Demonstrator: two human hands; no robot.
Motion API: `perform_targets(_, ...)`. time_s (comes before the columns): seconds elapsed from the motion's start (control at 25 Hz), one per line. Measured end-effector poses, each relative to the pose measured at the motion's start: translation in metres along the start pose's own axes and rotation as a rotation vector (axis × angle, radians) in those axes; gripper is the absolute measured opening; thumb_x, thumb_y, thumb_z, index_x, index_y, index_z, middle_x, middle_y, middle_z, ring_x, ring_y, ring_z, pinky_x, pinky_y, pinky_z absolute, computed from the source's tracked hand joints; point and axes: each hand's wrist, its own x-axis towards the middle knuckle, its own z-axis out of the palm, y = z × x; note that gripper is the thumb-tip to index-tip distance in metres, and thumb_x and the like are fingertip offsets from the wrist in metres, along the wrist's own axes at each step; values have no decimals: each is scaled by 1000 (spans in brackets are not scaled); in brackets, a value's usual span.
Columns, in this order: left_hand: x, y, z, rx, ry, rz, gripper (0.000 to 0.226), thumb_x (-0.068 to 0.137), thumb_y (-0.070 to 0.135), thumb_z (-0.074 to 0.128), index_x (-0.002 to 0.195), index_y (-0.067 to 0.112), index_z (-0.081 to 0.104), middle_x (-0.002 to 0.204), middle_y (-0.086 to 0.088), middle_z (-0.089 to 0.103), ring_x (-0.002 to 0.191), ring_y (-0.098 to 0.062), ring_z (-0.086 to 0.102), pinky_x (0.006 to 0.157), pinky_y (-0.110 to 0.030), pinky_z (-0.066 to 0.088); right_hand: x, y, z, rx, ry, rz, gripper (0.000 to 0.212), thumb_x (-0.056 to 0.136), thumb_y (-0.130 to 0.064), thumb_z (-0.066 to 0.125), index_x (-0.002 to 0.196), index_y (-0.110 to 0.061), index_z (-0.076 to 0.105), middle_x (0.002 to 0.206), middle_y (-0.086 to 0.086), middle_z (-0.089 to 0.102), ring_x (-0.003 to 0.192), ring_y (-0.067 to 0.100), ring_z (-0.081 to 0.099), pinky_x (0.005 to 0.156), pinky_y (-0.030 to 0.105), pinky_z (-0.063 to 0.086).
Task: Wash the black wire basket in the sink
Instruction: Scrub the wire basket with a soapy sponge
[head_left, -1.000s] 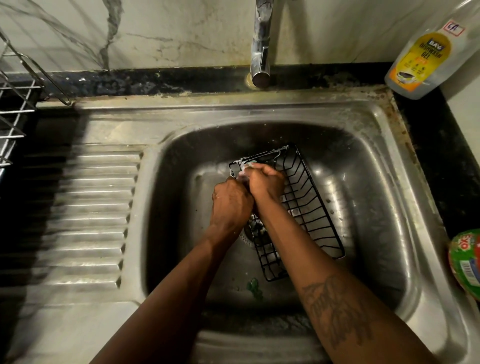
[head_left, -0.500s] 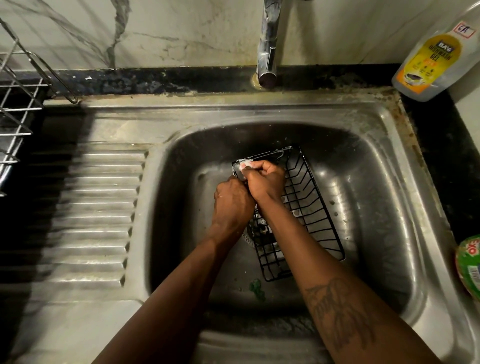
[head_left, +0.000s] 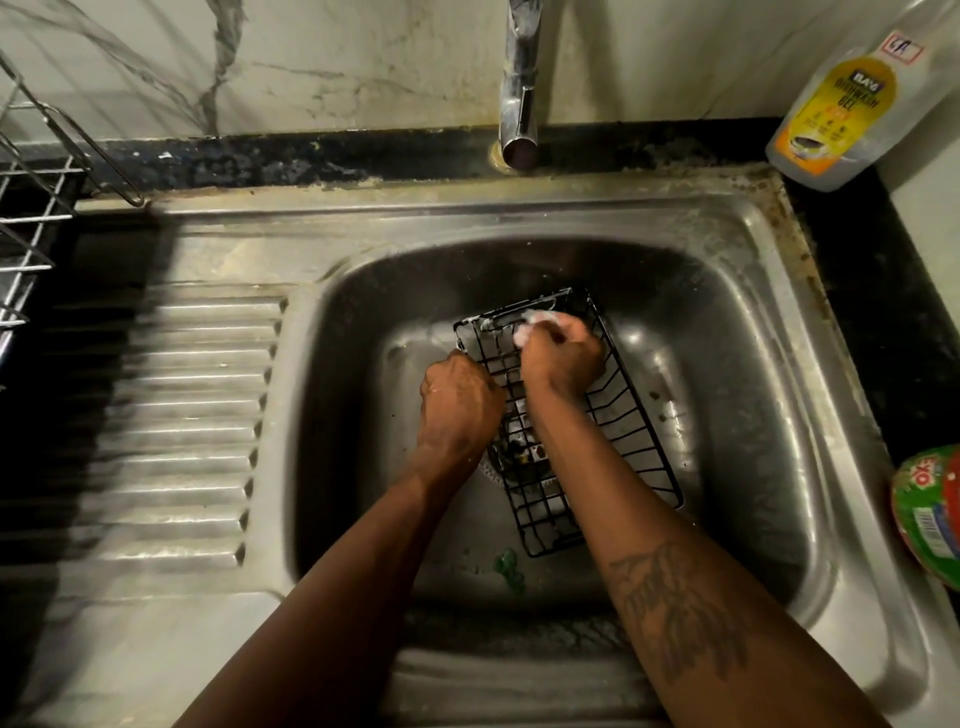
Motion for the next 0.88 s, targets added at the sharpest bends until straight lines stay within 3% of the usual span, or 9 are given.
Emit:
perform_targets(0.12, -4, 8, -16, 173, -94, 63, 33, 98, 8, 46, 68, 10, 61, 64, 0, 57, 54, -12, 48, 55, -30, 53, 11, 11, -10, -226, 90, -95, 16, 80, -4, 71, 95, -10, 73, 93, 7, 73, 86, 20, 71, 70, 33, 62)
perform_targets(0.24, -11, 15, -26, 132, -81, 76, 43, 100, 6, 38, 57, 15, 42, 58, 8, 42, 47, -4, 36, 44, -19, 34, 10, 14, -7, -378, 6, -124, 19, 77, -7, 76, 92, -15, 69, 88, 4, 72, 79, 18, 71, 64, 36, 63)
perform_targets(0.36, -7, 10, -19, 127, -80, 77, 43, 98, 8, 42, 57, 18, 44, 57, 8, 45, 45, -3, 37, 43, -16, 32, 6, -3, 1, -170, 44, 198, 13, 78, -3, 73, 83, -15, 71, 78, 2, 74, 70, 14, 73, 59, 29, 61)
perform_targets(0.44, -3, 9, -20, 152, -76, 53, 43, 97, 9, 45, 56, 20, 46, 54, 8, 47, 43, -4, 39, 41, -16, 31, 3, -11, 6, 30, 39, 291, 13, 77, 1, 70, 80, -11, 74, 72, 3, 75, 68, 15, 74, 59, 28, 60)
perform_targets(0.56, -2, 6, -13, 127, -76, 55, 34, 97, 12, 47, 63, 15, 55, 63, 2, 53, 53, -10, 47, 52, -25, 45, 2, -8, 6, 171, 25, 282, 14, 79, 7, 74, 86, -5, 75, 78, 11, 76, 65, 15, 74, 58, 23, 58)
perform_targets(0.72, -6, 8, -9, 23, 7, -1, 17, 93, 17, 53, 93, 3, 63, 85, -11, 52, 79, -25, 45, 69, -36, 36, 5, 1, 0, 28, 95, 269, 11, 78, -1, 76, 83, -11, 75, 75, 4, 76, 64, 11, 74, 52, 20, 56)
perform_targets(0.8, -7, 8, -9, 53, -3, -4, 19, 95, 12, 50, 83, 9, 63, 76, -3, 48, 70, -19, 44, 62, -33, 39, 3, 0, 0, 54, 204, 189, 15, 79, -1, 70, 82, -15, 76, 75, 1, 75, 67, 11, 74, 56, 25, 60)
perform_targets(0.88, -11, 9, -13, -4, -41, -18, 39, 99, 6, 43, 64, 15, 58, 61, 7, 45, 52, -9, 41, 48, -25, 41, -2, 2, -3, 137, 311, 141, 17, 82, 0, 69, 93, -11, 77, 86, 3, 75, 73, 11, 73, 58, 23, 61)
